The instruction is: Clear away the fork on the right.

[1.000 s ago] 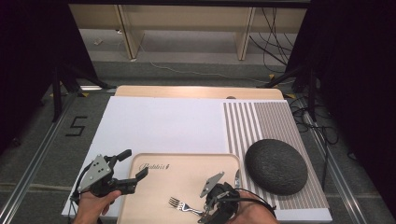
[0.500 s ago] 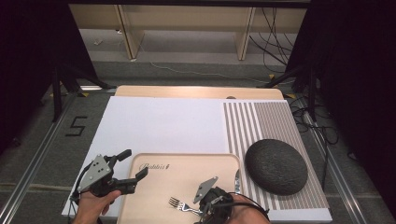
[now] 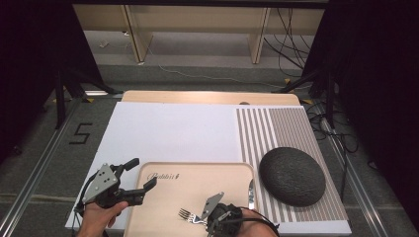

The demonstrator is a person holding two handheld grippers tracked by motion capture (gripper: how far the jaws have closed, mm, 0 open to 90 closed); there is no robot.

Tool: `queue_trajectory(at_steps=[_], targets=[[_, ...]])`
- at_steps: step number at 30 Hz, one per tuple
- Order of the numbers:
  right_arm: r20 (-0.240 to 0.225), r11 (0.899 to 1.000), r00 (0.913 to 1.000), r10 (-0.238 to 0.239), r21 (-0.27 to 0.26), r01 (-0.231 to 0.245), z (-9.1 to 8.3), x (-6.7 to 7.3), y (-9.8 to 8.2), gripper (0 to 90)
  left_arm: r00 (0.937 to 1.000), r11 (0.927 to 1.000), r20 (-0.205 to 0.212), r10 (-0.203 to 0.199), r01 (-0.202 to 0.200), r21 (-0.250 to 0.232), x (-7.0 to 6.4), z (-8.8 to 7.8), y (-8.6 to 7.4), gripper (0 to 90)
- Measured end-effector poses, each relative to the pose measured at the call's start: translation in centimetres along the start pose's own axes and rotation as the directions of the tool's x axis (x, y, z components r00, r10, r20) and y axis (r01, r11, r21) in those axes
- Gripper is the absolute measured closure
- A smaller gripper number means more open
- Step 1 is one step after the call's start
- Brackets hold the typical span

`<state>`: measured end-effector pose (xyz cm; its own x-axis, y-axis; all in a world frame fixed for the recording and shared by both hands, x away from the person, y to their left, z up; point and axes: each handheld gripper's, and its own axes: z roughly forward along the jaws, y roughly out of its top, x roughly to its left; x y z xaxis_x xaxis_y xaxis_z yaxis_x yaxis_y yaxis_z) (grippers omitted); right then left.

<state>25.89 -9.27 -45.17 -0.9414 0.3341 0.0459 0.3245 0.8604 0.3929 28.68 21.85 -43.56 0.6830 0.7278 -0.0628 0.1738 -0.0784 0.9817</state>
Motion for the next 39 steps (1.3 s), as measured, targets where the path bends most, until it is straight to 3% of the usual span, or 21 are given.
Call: queue_trajectory(at_steps=[5, 11, 17, 27, 39], targets=[[0.004, 1.000, 0.9997, -0.023, 0.008, 0.023, 0.3, 0.3, 0.2, 89.9, 1.0000, 1.0000, 0.000, 0.000, 0.000, 0.001, 0.0, 0.0, 0.0, 15.7], [0.006, 0.999, 0.9989, -0.046, 0.019, 0.046, 0.8, 0.6, 0.3, 90.0, 1.0000, 1.0000, 0.001, -0.001, 0.001, 0.001, 0.0, 0.1, 0.0, 15.7], [0.041, 0.998, 0.9978, -0.051, 0.035, 0.050, 1.2, 0.6, 0.4, 90.0, 1.0000, 1.0000, 0.002, -0.001, 0.001, 0.002, 0.0, 0.1, 0.0, 15.7], [0.081, 1.000, 0.9966, 0.014, -0.001, -0.014, 1.2, -0.6, 0.1, 90.0, 1.0000, 1.0000, 0.003, -0.002, 0.002, 0.001, 0.0, 0.1, 0.0, 15.7], [0.141, 0.998, 0.9878, 0.067, -0.009, -0.067, 0.7, -2.2, -0.5, 90.0, 1.0000, 1.0000, 0.001, -0.003, 0.003, 0.002, 0.0, 0.0, 0.0, 15.7]])
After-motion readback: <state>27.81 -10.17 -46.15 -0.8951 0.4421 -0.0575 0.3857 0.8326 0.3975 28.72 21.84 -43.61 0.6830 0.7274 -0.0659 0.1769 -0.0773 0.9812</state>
